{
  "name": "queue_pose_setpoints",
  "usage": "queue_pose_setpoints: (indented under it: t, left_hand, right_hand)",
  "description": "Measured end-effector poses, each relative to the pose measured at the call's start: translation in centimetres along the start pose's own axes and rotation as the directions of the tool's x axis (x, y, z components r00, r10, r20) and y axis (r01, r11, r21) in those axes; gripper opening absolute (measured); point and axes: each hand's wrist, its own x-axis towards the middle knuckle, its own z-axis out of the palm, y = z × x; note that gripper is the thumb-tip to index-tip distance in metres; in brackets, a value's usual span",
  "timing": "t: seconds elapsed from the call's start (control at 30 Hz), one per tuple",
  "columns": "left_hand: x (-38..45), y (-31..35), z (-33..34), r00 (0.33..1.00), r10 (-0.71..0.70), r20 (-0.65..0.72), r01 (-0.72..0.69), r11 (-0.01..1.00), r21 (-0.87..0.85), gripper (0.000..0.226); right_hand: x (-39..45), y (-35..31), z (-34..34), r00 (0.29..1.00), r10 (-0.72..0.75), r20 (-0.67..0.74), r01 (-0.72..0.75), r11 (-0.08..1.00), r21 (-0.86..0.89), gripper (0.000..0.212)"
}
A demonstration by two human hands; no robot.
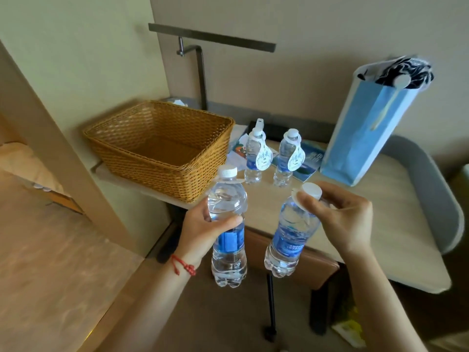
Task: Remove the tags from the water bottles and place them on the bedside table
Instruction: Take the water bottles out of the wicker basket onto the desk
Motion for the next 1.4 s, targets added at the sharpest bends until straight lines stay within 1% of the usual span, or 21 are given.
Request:
queue_pose_setpoints:
  t: [0.13, 0.23, 0.3, 0.47, 0.57, 0.7, 0.83, 1.03, 1.4]
  left_hand:
    - [3.7, -1.3, 4.3, 1.0, 0.012, -0.004, -0.013, 1.0, -0.015, 0.039]
    - [6.5, -2.4, 7.6, 1.0, 0.014, -0.008, -0.014, 1.0, -0.004, 0.04]
    - [8.2, -3.2, 9.7, 1.0, 0.014, -0.014, -0.014, 1.0, 0.003, 0.04]
    - [11.5, -5.2, 13.6, 0.999, 0.016, -0.05, -0.014, 0.999, 0.03, 0.036]
    - [13.0, -6.2, 15.0, 0.999, 0.004, -0.039, -0.002, 0.999, 0.049, 0.039]
    - [14.7, -7.6, 16.2, 0.999, -0.028, -0.028, 0.029, 0.999, 0.041, 0.044]
    - [16.6, -9.0, 16.6, 0.997, -0.073, 0.001, 0.073, 0.995, 0.069, 0.048]
    - [18.4, -10.8, 16.7, 0.995, -0.098, 0.03, 0.096, 0.993, 0.063, 0.053]
    - [19.3, -13.1, 16.9, 0.992, -0.119, 0.045, 0.112, 0.985, 0.132, 0.065]
  right_hand:
    - [3.6, 2.9, -2.3, 1.0, 0.014, 0.002, -0.014, 1.0, -0.012, 0.017]
    - [6.5, 5.1, -4.1, 1.0, -0.008, 0.014, 0.008, 1.0, -0.025, 0.024]
    - [8.2, 6.7, -5.2, 1.0, -0.013, 0.017, 0.014, 0.999, -0.036, 0.021]
    - [11.7, 10.6, -7.5, 1.0, 0.022, -0.006, -0.023, 0.998, -0.053, 0.015]
    - [13.0, 12.6, -8.3, 0.997, 0.074, -0.025, -0.075, 0.995, -0.065, 0.016]
    - [14.1, 14.9, -8.6, 0.993, 0.106, -0.046, -0.11, 0.99, -0.088, 0.016]
    - [14.7, 16.6, -8.4, 0.989, 0.139, -0.055, -0.145, 0.982, -0.118, 0.016]
    - [15.3, 18.4, -8.3, 0.977, 0.201, -0.073, -0.208, 0.972, -0.113, 0.018]
    - [15.6, 20.0, -8.4, 0.983, 0.174, -0.062, -0.18, 0.979, -0.099, 0.025]
